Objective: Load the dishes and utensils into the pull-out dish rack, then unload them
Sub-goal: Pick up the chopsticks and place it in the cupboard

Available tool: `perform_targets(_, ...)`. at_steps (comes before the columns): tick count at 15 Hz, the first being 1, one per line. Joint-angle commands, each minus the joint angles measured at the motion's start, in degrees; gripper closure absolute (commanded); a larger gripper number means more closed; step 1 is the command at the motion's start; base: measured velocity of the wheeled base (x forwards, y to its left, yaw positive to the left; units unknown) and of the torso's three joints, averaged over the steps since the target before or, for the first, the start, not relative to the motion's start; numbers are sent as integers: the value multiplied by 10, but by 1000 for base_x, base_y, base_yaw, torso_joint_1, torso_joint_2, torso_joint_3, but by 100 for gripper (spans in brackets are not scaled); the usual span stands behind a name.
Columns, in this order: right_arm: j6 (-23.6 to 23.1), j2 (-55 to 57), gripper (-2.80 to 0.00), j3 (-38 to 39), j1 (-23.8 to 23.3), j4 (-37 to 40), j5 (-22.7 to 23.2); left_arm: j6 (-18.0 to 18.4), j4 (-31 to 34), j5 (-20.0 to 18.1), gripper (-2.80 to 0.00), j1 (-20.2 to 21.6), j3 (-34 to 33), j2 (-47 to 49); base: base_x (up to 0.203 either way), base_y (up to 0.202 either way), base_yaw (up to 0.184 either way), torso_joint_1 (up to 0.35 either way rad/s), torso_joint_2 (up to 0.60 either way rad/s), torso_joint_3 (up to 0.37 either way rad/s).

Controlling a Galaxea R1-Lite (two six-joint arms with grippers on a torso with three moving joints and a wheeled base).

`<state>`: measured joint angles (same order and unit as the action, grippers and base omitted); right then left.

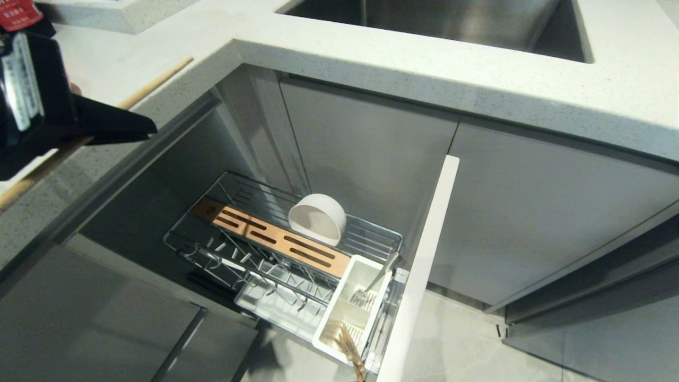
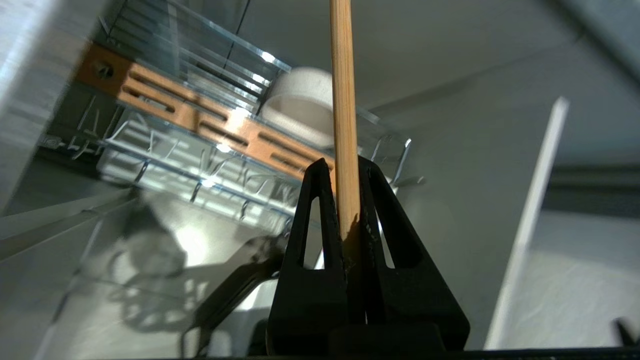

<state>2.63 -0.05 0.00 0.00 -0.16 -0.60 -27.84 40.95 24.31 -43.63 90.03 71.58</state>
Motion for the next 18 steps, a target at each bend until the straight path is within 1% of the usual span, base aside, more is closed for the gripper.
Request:
perform_targets(1,0,0,0,0,0,0,0,16,3,1,0,-7,-24,7,0,0,0,0,0,0)
perform_targets(4,0,0,0,0,0,0,1,67,1,-9,0,-11,-73,7,0,0,0,0,0,0)
perform_targets(5,0,0,0,0,0,0,0,89,0,-13,0,-19,-93,6,0,0,0,0,0,0)
perform_targets(8,0,0,0,0,0,0,0,133,-3,-15,0,-46,-142,6,0,0,0,0,0,0)
perform_targets(11,0,0,0,0,0,0,0,139,-3,-16,0,-70,-164,17,0,0,0,0,0,0)
perform_targets(13,0,0,0,0,0,0,0,155,-2,-15,0,-85,-185,20,0,0,0,0,0,0)
perform_targets(15,0,0,0,0,0,0,1,165,-2,-15,0,-111,-206,30,0,0,0,0,0,0)
perform_targets(18,0,0,0,0,0,0,0,166,-3,-9,0,-149,-236,61,0,0,0,0,0,0)
